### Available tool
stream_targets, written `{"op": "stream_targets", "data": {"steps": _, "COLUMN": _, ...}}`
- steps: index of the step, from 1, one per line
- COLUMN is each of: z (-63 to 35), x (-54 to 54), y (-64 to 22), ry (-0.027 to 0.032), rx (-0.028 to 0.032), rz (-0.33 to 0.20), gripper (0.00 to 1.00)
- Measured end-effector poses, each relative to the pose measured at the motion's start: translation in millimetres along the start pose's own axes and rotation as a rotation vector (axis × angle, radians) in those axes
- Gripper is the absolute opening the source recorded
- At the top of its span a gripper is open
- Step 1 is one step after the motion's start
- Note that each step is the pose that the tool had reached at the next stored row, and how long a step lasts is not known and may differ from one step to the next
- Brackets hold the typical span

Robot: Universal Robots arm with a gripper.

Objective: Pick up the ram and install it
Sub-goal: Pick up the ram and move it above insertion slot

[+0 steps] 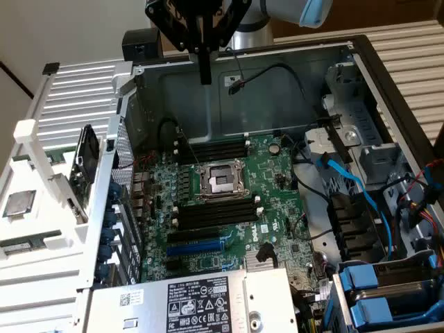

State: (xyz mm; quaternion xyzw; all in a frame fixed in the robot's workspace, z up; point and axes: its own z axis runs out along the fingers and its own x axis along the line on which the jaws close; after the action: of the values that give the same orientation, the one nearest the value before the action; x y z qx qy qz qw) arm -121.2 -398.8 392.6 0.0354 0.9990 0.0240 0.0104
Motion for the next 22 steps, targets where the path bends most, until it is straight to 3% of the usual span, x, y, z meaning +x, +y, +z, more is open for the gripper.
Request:
{"op": "stream_targets", "data": {"steps": 13, "z": 0.0, "x": 0.0, "y": 0.1, "ry": 0.0001, "rx": 0.0004, "rz": 0.000, "gripper": 0.11}}
{"op": "stream_targets", "data": {"steps": 15, "z": -1.2, "x": 0.1, "y": 1.5, "ry": -0.0003, "rx": 0.0085, "rz": 0.000, "gripper": 0.11}}
{"op": "stream_targets", "data": {"steps": 18, "z": -4.4, "x": 1.6, "y": 3.1, "ry": -0.0013, "rx": 0.0309, "rz": -0.001, "gripper": 0.11}}
{"op": "stream_targets", "data": {"steps": 21, "z": -8.0, "x": 13.6, "y": 2.5, "ry": -0.0025, "rx": 0.0425, "rz": -0.001, "gripper": 0.11}}
{"op": "stream_targets", "data": {"steps": 22, "z": -8.5, "x": 16.7, "y": 2.3, "ry": -0.0035, "rx": 0.0438, "rz": -0.001, "gripper": 0.11}}
